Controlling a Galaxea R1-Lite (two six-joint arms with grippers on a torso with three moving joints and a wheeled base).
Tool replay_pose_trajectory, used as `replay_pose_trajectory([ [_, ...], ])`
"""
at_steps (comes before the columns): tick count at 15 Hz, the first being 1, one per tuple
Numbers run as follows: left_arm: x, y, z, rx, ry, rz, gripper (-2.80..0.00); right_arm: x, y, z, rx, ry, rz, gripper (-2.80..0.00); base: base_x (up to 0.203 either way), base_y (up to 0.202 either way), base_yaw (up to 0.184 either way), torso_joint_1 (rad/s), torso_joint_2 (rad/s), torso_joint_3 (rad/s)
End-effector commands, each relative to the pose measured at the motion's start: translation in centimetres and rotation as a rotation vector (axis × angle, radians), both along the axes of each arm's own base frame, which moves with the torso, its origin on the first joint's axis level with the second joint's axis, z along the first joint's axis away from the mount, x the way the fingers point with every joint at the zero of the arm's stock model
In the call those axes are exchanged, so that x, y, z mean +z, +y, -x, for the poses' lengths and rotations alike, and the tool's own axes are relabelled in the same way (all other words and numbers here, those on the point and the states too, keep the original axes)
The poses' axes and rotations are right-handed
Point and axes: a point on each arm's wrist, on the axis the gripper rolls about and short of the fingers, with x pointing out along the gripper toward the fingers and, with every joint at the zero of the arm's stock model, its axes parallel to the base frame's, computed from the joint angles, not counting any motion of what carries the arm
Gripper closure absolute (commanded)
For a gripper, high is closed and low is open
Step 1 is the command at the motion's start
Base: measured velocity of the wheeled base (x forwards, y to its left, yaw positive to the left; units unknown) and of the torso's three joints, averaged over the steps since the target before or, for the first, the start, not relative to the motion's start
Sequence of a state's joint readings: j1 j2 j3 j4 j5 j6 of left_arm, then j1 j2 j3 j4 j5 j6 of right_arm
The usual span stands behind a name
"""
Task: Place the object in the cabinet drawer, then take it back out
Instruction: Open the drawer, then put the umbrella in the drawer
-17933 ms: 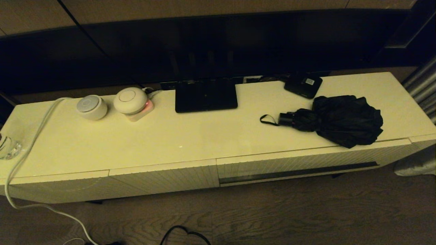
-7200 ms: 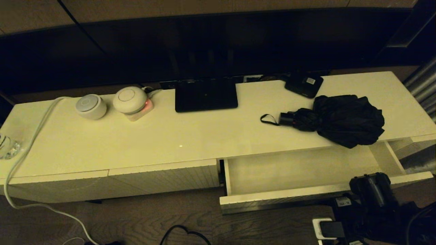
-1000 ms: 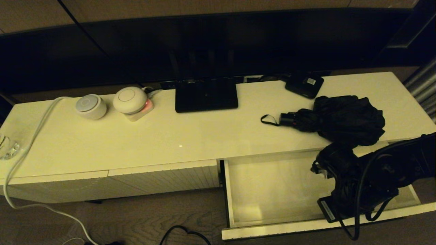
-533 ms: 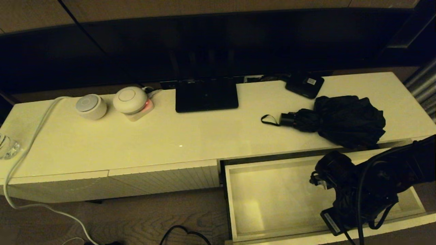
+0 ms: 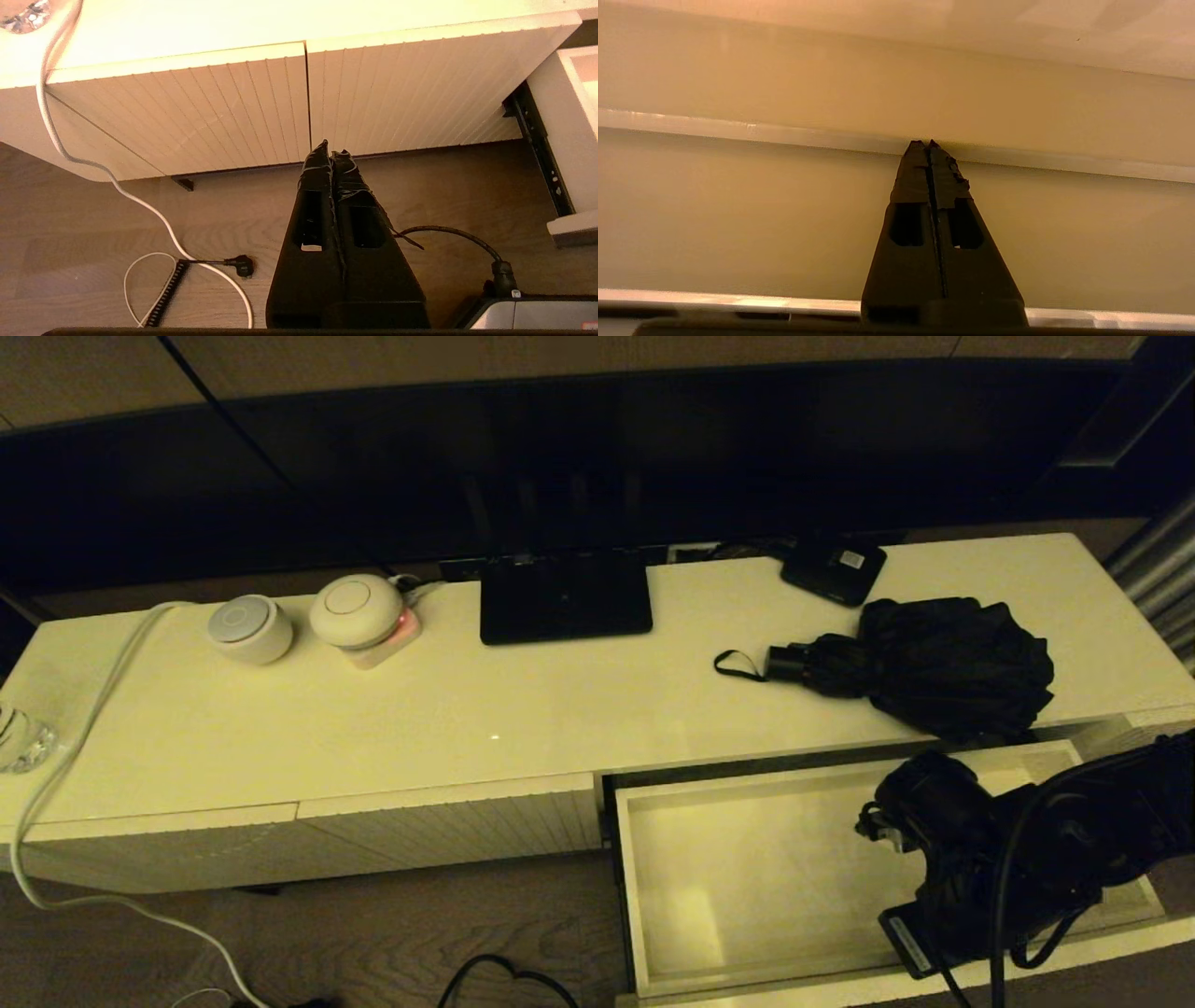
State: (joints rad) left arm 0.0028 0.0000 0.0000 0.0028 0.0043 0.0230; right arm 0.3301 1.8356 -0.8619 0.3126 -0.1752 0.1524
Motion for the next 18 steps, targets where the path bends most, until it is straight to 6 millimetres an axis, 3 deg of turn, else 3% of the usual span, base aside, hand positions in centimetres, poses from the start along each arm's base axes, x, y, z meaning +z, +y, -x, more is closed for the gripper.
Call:
replay_pose_trajectory([
  [1, -0.1, 0.0, 0.0, 0.001, 0.003, 0.000, 0.00, 3.1, -0.7, 0.3, -0.028, -0.167, -0.004, 0.00, 0.000, 0.000, 0.000, 0.000, 0.00, 0.000],
  [6, -0.1, 0.0, 0.0, 0.001, 0.003, 0.000, 0.00, 8.2, -1.7, 4.1, 0.113, -0.364, 0.026, 0.00, 0.000, 0.000, 0.000, 0.000, 0.00, 0.000],
  [10, -0.1, 0.0, 0.0, 0.001, 0.003, 0.000, 0.00, 9.9, -2.4, 7.6, 0.300, -0.459, 0.181, 0.00, 0.000, 0.000, 0.000, 0.000, 0.00, 0.000],
  [12, -0.1, 0.0, 0.0, 0.001, 0.003, 0.000, 0.00, 10.5, -2.5, 7.9, 0.486, -0.502, 0.333, 0.00, 0.000, 0.000, 0.000, 0.000, 0.00, 0.000],
  [15, -0.1, 0.0, 0.0, 0.001, 0.003, 0.000, 0.00, 12.2, -2.2, 6.8, 0.757, -0.611, 0.584, 0.00, 0.000, 0.000, 0.000, 0.000, 0.00, 0.000],
  [18, -0.1, 0.0, 0.0, 0.001, 0.003, 0.000, 0.00, 12.5, -1.8, 6.1, 1.023, -0.603, 0.825, 0.00, 0.000, 0.000, 0.000, 0.000, 0.00, 0.000],
])
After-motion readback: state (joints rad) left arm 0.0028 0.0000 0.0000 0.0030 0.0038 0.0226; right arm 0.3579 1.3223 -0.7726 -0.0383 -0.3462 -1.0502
